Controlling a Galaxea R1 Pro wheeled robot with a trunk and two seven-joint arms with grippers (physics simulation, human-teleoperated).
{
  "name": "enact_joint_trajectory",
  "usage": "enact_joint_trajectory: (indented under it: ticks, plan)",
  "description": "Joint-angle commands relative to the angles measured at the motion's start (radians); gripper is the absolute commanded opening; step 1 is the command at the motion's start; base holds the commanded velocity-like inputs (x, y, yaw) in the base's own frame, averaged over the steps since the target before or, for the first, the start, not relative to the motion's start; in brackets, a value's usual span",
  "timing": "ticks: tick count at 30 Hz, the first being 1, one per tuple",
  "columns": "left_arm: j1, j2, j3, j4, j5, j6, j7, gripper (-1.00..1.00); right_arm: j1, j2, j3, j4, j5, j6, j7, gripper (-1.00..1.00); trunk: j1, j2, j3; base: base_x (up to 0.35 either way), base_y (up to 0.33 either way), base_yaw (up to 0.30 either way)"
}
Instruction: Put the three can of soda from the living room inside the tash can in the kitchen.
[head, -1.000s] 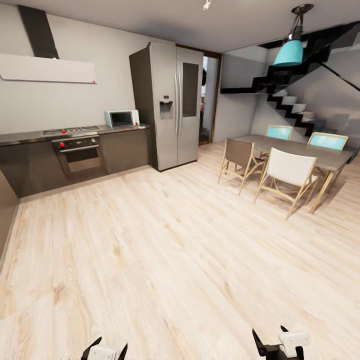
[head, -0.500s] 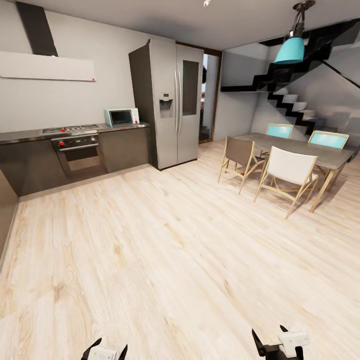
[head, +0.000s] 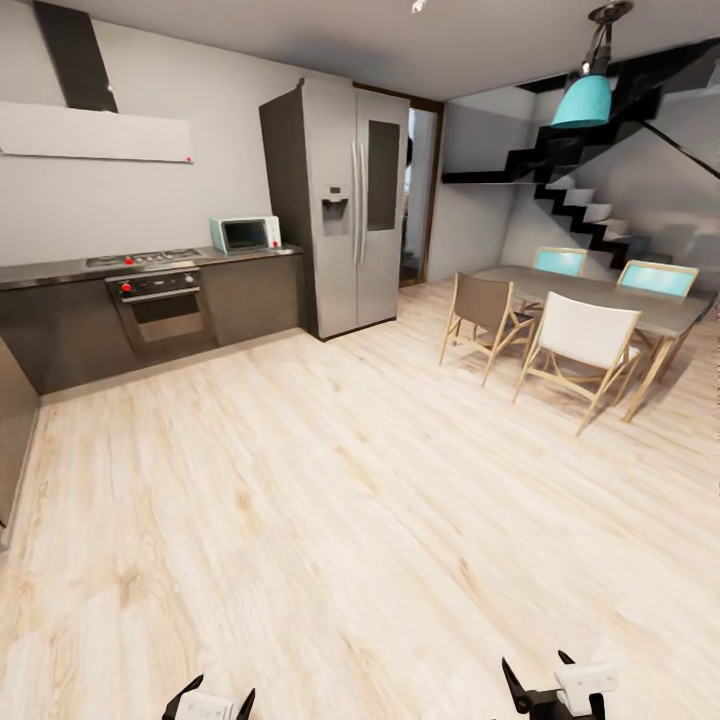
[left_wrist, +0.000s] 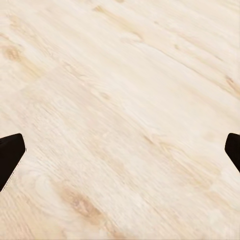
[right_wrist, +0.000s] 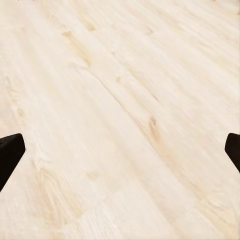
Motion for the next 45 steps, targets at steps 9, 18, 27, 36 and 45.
enact_joint_trajectory:
  ticks: [9, 18, 27, 36, 45]
  plan:
    - [-0.001, 0.001, 0.001, 0.0, 0.0, 0.001, 0.0, 1.0, 0.0, 0.0, -0.001, 0.0, -0.001, 0.0, 0.0, 1.0, 0.0, 0.0, 0.0, 0.0, 0.27, -0.209]
    - [0.0, 0.002, -0.001, 0.0, 0.001, 0.0, -0.001, 1.0, 0.0, 0.0, -0.003, 0.0, -0.001, 0.0, -0.002, 1.0, 0.0, 0.0, 0.003, 0.008, 0.12, -0.248]
    - [0.0, 0.002, 0.0, 0.0, 0.001, 0.0, -0.001, 1.0, 0.0, 0.0, -0.002, 0.0, -0.001, 0.0, -0.004, 1.0, 0.0, 0.0, 0.007, 0.152, 0.04, -0.252]
    - [-0.001, 0.003, 0.0, 0.0, 0.001, 0.0, -0.002, 1.0, 0.0, 0.0, 0.0, 0.001, -0.001, 0.0, -0.007, 1.0, 0.0, 0.0, 0.012, 0.245, 0.182, -0.252]
    - [0.0, 0.002, 0.0, 0.0, 0.001, 0.0, -0.003, 1.0, 0.0, 0.0, 0.0, 0.002, -0.001, 0.0, -0.007, 1.0, 0.0, 0.0, 0.017, 0.259, 0.213, -0.252]
